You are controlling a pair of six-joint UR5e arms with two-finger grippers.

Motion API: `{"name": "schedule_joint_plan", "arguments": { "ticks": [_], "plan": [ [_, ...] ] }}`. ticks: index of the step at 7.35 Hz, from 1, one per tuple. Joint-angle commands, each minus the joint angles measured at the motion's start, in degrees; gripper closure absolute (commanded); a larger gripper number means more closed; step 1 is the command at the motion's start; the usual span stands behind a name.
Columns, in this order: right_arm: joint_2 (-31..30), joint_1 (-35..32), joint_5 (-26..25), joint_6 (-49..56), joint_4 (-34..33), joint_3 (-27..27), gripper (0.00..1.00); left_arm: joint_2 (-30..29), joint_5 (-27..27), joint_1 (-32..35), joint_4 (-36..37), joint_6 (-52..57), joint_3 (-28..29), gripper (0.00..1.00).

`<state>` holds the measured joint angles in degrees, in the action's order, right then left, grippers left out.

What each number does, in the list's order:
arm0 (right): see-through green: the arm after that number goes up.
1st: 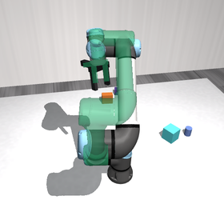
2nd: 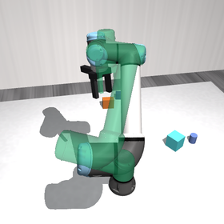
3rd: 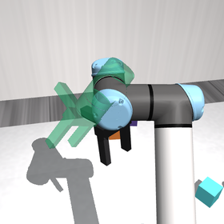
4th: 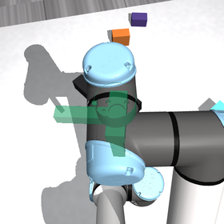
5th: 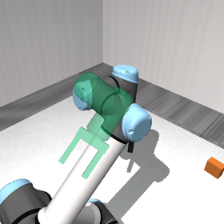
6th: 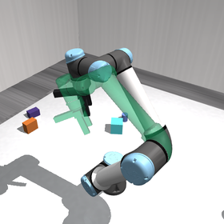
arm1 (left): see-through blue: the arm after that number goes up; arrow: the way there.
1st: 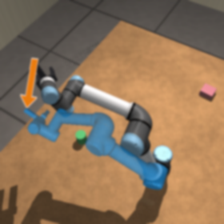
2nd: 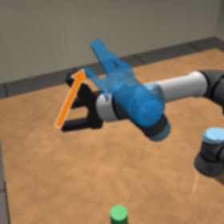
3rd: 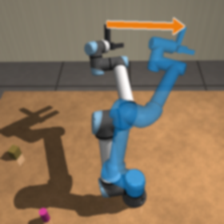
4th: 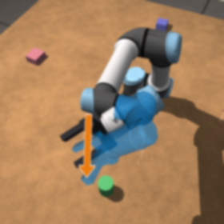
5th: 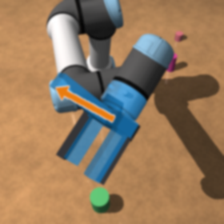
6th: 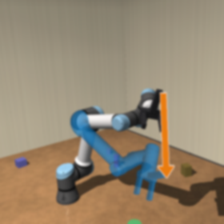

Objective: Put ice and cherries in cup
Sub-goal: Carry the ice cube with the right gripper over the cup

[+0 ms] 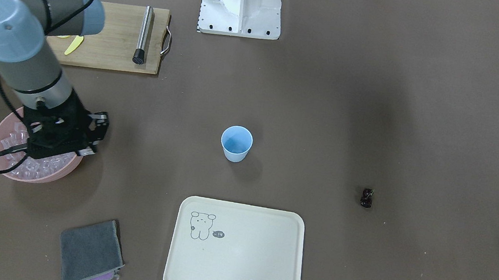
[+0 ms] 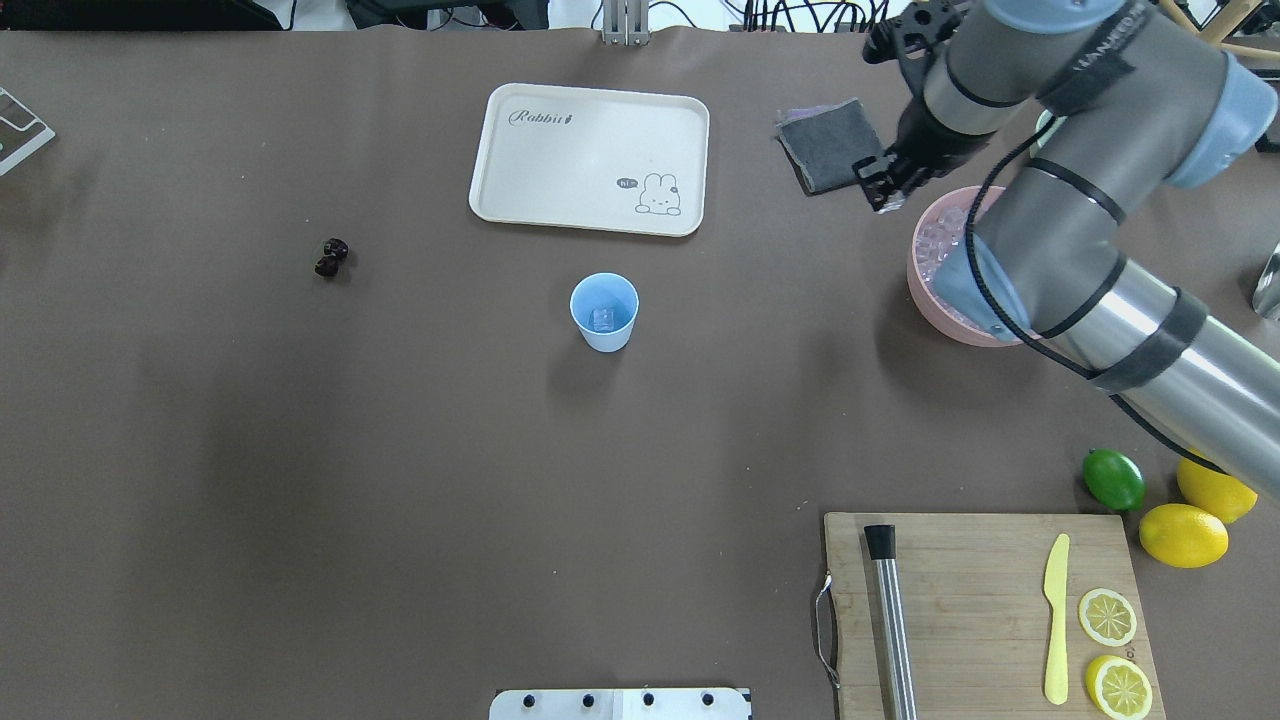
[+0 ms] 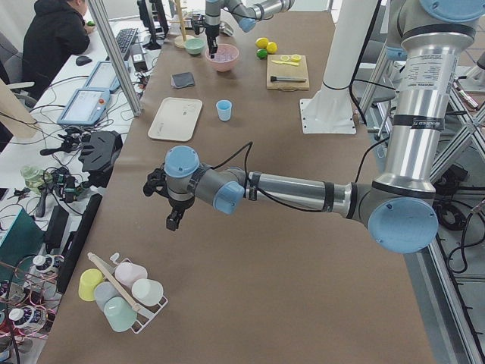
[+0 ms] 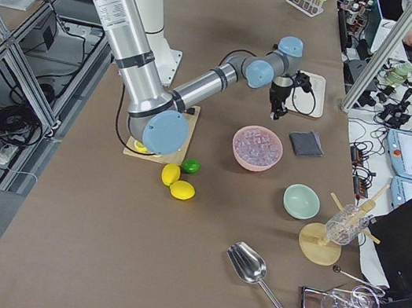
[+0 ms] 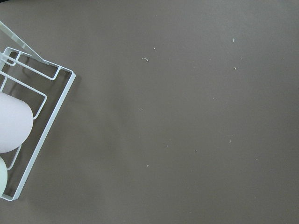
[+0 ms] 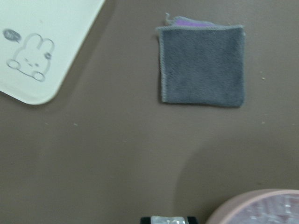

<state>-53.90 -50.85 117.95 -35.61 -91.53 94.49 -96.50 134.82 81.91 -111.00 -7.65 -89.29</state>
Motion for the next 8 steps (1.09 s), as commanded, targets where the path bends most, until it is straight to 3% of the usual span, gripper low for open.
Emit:
{"name": "schedule_joint_plan", "arguments": {
  "ticks": [1, 3, 5, 8],
  "plan": [
    [10.5, 7.6, -3.7, -16.5, -1.4, -1.9, 1.0, -0.2, 0.0, 0.0, 0.0, 0.0, 0.0, 0.02],
    [16.9, 15.0, -11.1, -24.6, -1.1, -7.5, 1.0, -0.3, 0.0, -0.2, 0.0, -0.1, -0.2, 0.02],
    [17.3, 19.1, -15.6, -28.0, -1.0, -7.9, 1.0, -0.3, 0.0, -0.4, 0.0, -0.1, -0.1, 0.02],
    [17.1, 20.3, -17.5, -27.8, -0.9, -8.9, 1.0, -0.4, 0.0, -0.6, 0.0, 0.0, 0.3, 0.02]
  ]
}}
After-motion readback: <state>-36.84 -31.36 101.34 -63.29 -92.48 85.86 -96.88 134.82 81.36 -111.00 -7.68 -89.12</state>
